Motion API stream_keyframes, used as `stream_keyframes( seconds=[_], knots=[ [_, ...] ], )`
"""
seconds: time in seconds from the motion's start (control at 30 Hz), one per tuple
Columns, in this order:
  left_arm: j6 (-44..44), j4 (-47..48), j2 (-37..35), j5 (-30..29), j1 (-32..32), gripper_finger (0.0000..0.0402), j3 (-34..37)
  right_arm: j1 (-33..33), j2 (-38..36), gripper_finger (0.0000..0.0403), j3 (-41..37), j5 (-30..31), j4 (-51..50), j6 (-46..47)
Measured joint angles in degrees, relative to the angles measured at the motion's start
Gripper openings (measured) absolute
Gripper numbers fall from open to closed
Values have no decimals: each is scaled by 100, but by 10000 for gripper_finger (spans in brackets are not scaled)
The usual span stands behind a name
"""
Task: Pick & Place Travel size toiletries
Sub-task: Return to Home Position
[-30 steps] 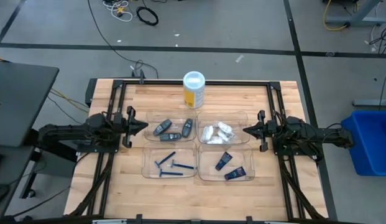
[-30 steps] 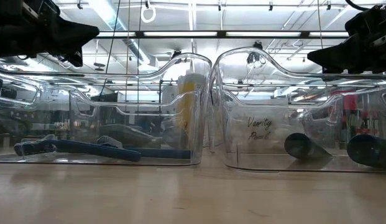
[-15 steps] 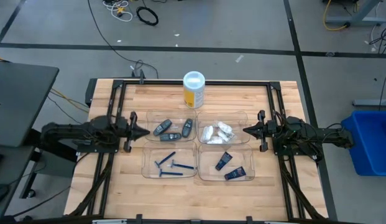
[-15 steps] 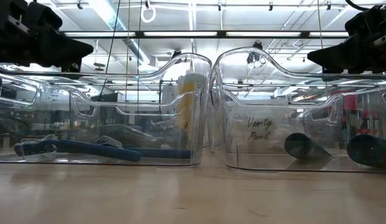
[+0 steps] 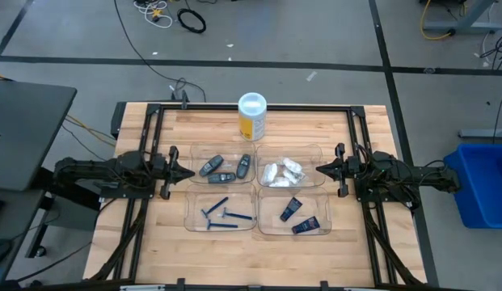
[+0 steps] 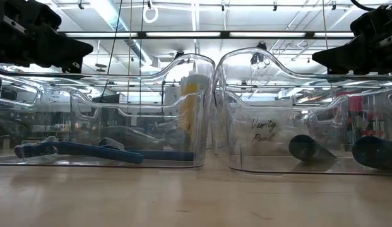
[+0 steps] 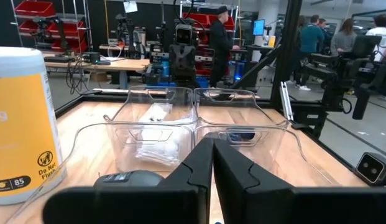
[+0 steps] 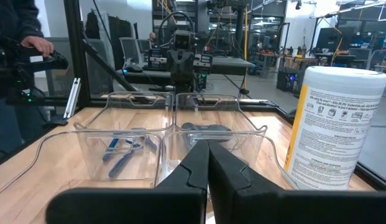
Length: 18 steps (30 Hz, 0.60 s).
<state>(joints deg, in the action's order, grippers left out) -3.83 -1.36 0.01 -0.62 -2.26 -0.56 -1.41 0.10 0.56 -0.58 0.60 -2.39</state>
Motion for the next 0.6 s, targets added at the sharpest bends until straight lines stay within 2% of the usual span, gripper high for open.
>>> stream_keyframes(
  seconds=[0.6],
  knots=[
    [-88, -46, 15, 0, 2, 22, 9, -2, 0, 7, 0, 0, 1, 0]
  ],
)
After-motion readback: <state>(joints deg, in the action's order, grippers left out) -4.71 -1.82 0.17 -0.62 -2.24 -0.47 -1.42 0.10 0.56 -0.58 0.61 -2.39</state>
